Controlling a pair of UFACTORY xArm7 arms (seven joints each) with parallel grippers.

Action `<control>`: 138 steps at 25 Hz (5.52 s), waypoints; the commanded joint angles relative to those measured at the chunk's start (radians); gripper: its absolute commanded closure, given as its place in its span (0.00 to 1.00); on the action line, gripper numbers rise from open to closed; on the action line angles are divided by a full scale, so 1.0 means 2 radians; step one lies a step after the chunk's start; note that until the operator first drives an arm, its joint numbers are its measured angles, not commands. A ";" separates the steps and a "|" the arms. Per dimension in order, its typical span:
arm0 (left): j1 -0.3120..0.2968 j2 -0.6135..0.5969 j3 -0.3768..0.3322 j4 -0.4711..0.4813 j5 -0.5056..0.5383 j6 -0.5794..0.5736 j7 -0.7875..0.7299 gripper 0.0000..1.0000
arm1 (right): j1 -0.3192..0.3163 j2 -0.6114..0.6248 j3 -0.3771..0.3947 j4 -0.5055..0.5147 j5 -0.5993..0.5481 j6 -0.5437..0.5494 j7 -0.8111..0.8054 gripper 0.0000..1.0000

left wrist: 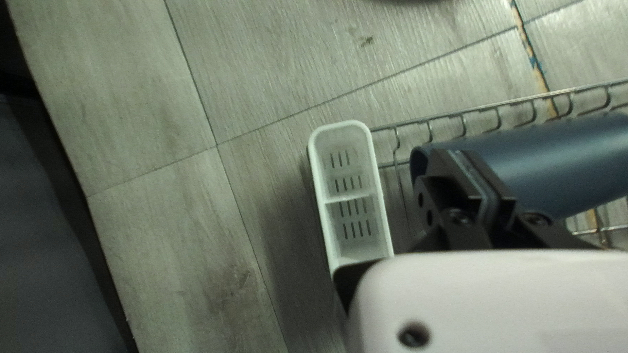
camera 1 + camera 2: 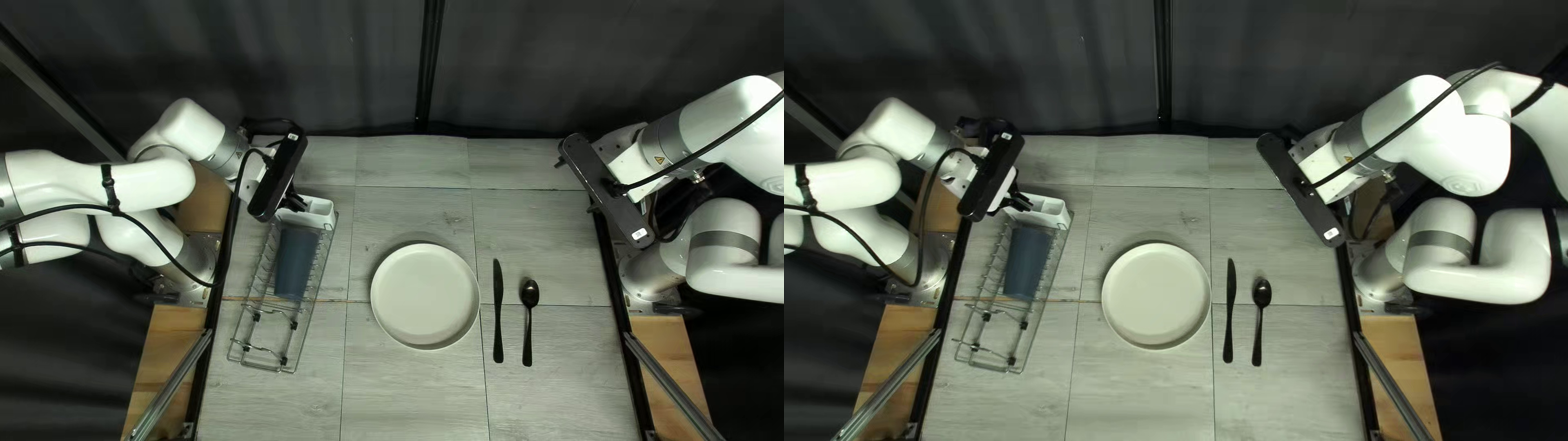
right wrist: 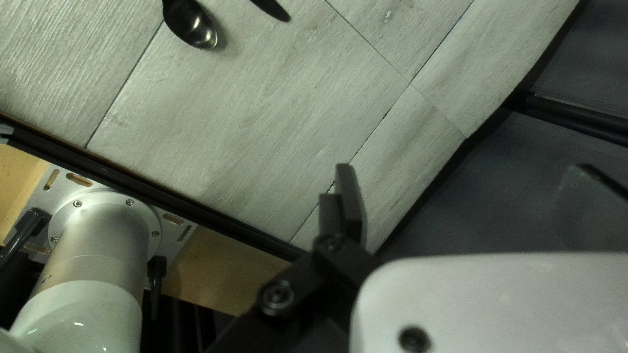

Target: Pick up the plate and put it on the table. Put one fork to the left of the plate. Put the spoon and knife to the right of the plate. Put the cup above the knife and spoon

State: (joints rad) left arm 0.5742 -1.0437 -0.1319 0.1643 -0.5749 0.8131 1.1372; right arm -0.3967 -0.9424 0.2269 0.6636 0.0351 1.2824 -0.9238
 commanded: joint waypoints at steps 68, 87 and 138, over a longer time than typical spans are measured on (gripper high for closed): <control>0.000 0.044 0.111 -0.016 0.004 -0.001 0.135 1.00 | 0.000 0.000 0.000 0.000 0.000 0.000 0.000 0.00; 0.061 0.079 0.027 0.172 0.010 0.099 -0.153 1.00 | 0.000 0.000 0.000 0.000 0.000 0.000 0.000 0.00; 0.066 0.247 -0.164 0.215 -0.188 -0.028 -0.582 1.00 | 0.000 0.000 0.000 0.000 0.000 0.000 0.000 0.00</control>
State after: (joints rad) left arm 0.7050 -0.5522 -0.4596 0.5943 -0.9510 0.7577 -0.0268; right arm -0.3967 -0.9424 0.2269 0.6636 0.0351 1.2824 -0.9238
